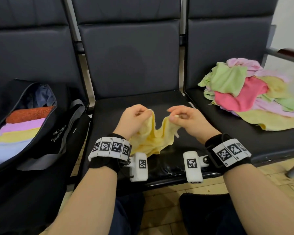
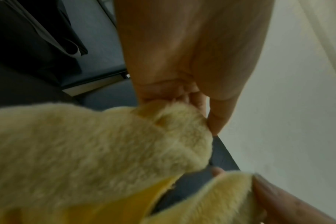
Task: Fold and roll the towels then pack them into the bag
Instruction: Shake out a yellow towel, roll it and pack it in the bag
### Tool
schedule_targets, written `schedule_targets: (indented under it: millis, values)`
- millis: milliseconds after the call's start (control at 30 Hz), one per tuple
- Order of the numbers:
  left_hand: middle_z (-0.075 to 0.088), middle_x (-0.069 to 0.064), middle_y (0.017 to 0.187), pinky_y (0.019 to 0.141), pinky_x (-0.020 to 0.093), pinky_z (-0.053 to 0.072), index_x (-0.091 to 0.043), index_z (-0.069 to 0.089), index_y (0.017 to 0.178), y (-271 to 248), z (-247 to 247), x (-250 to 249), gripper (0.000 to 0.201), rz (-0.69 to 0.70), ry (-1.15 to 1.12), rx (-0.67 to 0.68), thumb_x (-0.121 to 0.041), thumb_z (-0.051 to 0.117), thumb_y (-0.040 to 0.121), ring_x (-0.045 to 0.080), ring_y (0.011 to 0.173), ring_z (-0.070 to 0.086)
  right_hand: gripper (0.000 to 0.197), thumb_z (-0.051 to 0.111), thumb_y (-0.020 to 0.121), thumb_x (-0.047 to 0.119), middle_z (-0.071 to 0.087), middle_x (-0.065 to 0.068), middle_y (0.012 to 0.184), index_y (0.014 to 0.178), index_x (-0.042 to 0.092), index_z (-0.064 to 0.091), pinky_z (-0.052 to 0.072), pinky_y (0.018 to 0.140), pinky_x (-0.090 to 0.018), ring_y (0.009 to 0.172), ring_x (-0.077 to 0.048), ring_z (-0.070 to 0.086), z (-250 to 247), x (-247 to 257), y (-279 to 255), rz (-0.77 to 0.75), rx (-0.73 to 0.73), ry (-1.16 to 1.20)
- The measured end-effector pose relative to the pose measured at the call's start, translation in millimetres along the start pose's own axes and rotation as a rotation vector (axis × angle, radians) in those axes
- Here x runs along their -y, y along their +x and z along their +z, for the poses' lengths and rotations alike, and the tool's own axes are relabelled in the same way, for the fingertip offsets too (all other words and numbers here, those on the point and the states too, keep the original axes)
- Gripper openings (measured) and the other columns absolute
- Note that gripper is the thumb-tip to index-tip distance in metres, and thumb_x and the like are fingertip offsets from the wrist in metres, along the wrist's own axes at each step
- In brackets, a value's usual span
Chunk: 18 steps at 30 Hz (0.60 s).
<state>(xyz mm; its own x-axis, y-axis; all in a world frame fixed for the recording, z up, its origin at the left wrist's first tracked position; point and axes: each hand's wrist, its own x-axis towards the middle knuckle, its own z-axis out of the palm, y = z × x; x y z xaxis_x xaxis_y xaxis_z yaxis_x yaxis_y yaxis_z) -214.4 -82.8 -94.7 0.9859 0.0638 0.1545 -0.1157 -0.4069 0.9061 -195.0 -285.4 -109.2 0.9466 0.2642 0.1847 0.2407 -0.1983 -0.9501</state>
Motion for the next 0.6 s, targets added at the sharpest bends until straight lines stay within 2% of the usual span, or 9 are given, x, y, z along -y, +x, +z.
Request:
schedule_targets:
  millis: [100, 167, 267, 333, 400, 500, 600]
  values:
    - [0.070, 0.002, 0.091, 0.082, 0.032, 0.051, -0.015, 0.072, 0.088, -3.8, 8.8, -7.6, 0.010, 0.018, -0.102, 0.083, -0.023, 0.066, 0.088, 0.010, 0.084, 0.062, 0.009, 0.064, 0.086, -0.001, 0.061, 0.000, 0.127, 0.081, 0.008, 0.065, 0.049, 0.084, -0.020, 0.105, -0.010, 0.063, 9.1, 6.0, -3.2, -0.002, 0.222, 0.132]
    - [0.072, 0.002, 0.093, 0.085, 0.033, 0.052, -0.016, 0.073, 0.090, -5.3, 12.4, -10.6, 0.009, 0.032, -0.152, 0.114, -0.022, 0.067, 0.088, 0.011, 0.088, 0.064, 0.007, 0.062, 0.085, -0.003, 0.064, -0.006, 0.122, 0.083, 0.004, 0.064, 0.051, 0.086, -0.025, 0.106, -0.017, 0.064, 11.3, 6.3, -4.0, -0.008, 0.250, 0.213]
    - [0.071, 0.002, 0.090, 0.083, 0.034, 0.052, -0.022, 0.072, 0.088, -4.6, 16.3, -10.9, 0.006, 0.066, -0.160, 0.117, -0.023, 0.066, 0.088, 0.015, 0.088, 0.065, 0.011, 0.067, 0.083, -0.001, 0.067, -0.009, 0.091, 0.081, 0.010, 0.066, 0.053, 0.081, -0.033, 0.086, -0.022, 0.064, 10.3, 5.0, -2.4, 0.007, 0.087, 0.171]
    - [0.068, -0.003, 0.081, 0.075, 0.027, 0.052, -0.026, 0.070, 0.085, -3.5, 17.0, -8.1, 0.005, 0.080, -0.106, 0.110, -0.026, 0.067, 0.088, 0.009, 0.080, 0.062, 0.017, 0.069, 0.082, 0.000, 0.066, -0.005, 0.081, 0.077, 0.016, 0.068, 0.053, 0.074, -0.027, 0.077, -0.014, 0.063, 8.4, 3.3, -1.2, -0.005, -0.050, 0.108]
    - [0.062, -0.010, 0.073, 0.066, 0.017, 0.046, -0.027, 0.068, 0.082, -2.4, 16.4, -4.7, 0.005, 0.077, -0.049, 0.122, -0.028, 0.068, 0.087, 0.001, 0.069, 0.056, 0.019, 0.068, 0.084, 0.001, 0.066, -0.003, 0.080, 0.077, 0.018, 0.068, 0.051, 0.069, -0.022, 0.074, -0.011, 0.063, 6.0, 4.2, -0.3, -0.026, -0.192, 0.066]
    - [0.060, -0.007, 0.076, 0.067, 0.016, 0.044, -0.025, 0.067, 0.082, -0.2, 14.8, 2.7, 0.007, 0.066, 0.045, 0.201, -0.031, 0.069, 0.085, 0.003, 0.069, 0.053, 0.012, 0.064, 0.089, 0.006, 0.065, -0.001, 0.079, 0.082, 0.016, 0.066, 0.049, 0.060, -0.019, 0.069, -0.010, 0.061, -2.7, 4.8, 1.6, -0.025, -0.403, 0.042]
    - [0.059, -0.009, 0.080, 0.075, 0.021, 0.044, -0.028, 0.063, 0.083, 0.3, 15.9, 12.6, 0.006, 0.070, 0.234, 0.291, -0.030, 0.068, 0.087, 0.009, 0.077, 0.054, 0.014, 0.061, 0.090, 0.010, 0.066, 0.002, 0.084, 0.082, 0.022, 0.064, 0.050, 0.072, -0.026, 0.080, -0.011, 0.063, -12.3, 3.4, 4.0, -0.052, -0.579, 0.013]
